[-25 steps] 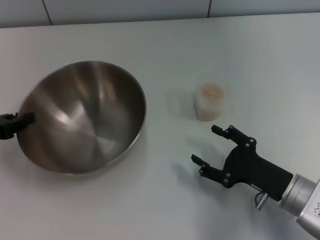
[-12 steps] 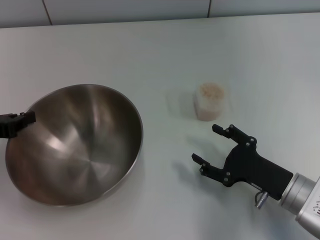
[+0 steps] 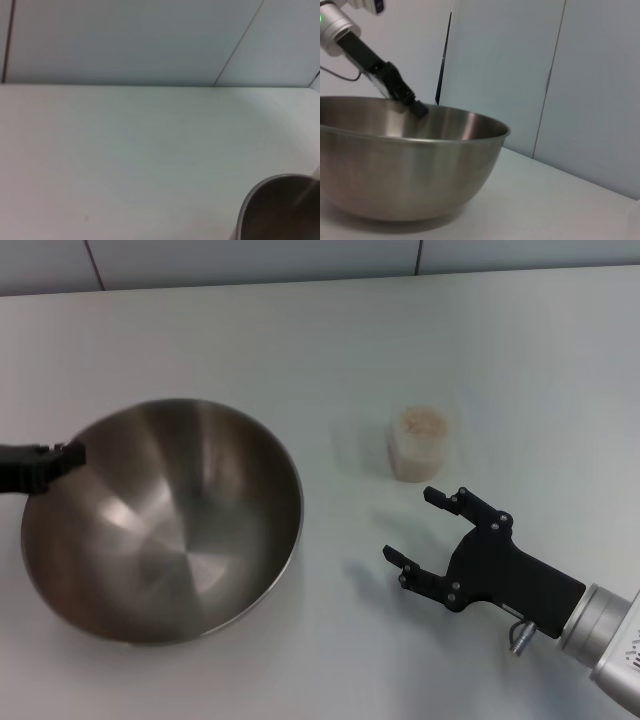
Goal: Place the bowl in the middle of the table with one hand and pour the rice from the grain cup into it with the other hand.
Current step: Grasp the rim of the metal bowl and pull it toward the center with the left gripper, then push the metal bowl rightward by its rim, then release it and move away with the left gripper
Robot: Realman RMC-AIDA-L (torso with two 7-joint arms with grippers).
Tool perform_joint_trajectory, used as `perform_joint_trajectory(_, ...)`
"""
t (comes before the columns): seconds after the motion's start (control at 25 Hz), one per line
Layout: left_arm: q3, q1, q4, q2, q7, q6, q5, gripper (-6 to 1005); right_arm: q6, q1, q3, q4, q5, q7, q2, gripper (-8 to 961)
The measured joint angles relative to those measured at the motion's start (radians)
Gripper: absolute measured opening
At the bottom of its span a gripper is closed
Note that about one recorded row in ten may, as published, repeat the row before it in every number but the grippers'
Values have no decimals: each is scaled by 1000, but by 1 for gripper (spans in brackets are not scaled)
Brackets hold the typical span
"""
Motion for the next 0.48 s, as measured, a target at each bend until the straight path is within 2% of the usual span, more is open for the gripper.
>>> perform_joint_trajectory(0.44, 16, -48, 37, 1, -33, 10, 0, 48, 2, 0, 0, 2, 0, 0, 0, 809)
perform_joint_trajectory(0.48, 29, -75, 47, 2, -47, 12, 0, 50, 2, 0, 0, 3, 0, 0, 0, 809)
